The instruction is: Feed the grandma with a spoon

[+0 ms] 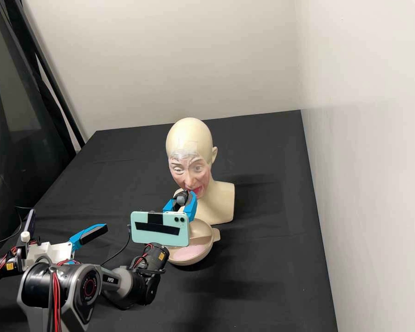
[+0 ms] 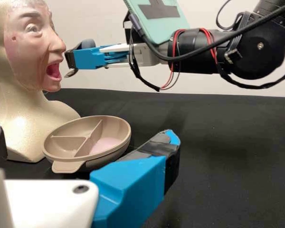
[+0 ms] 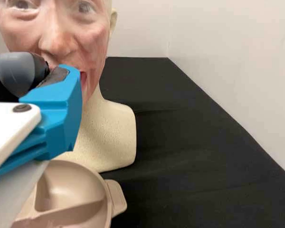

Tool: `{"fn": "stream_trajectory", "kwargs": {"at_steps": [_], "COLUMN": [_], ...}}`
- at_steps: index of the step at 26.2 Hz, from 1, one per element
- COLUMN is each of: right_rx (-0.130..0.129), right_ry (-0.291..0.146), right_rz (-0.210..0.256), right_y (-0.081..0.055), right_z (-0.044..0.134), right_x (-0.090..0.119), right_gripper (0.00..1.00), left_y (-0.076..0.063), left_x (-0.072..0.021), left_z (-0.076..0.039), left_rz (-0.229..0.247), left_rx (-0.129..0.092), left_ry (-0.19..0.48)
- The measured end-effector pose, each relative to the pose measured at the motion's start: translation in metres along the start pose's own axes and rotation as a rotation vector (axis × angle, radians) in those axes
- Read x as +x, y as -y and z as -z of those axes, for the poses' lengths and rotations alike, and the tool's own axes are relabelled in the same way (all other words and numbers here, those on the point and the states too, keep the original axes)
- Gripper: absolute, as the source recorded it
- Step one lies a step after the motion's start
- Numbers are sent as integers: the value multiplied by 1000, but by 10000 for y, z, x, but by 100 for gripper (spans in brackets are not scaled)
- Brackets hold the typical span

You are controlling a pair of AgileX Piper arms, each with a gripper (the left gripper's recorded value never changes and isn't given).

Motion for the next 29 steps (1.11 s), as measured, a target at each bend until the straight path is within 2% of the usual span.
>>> {"fn": "stream_trajectory", "kwargs": {"at_steps": [5,14,20,24,25,29], "right_rx": [0,-9,-7,-22,-20,14], "right_ry": [-1,-40,-61,-71,-73,-60], "right_rz": [-1,-7,10,28,24,42], "right_y": [-21,-48,-21,1,0,29], "right_z": [4,52,103,124,118,80], "right_x": [-88,-288,-443,-556,-583,-632], "right_gripper": [0,0,0,0,0,0], "left_y": [0,0,0,1,1,-9], "left_x": [0,0,0,0,0,-3], "left_z": [0,0,0,-5,-5,-7], "left_rz": [0,0,0,0,0,-3], "left_rx": [0,0,0,0,0,0], "left_ry": [0,0,0,2,2,2]}}
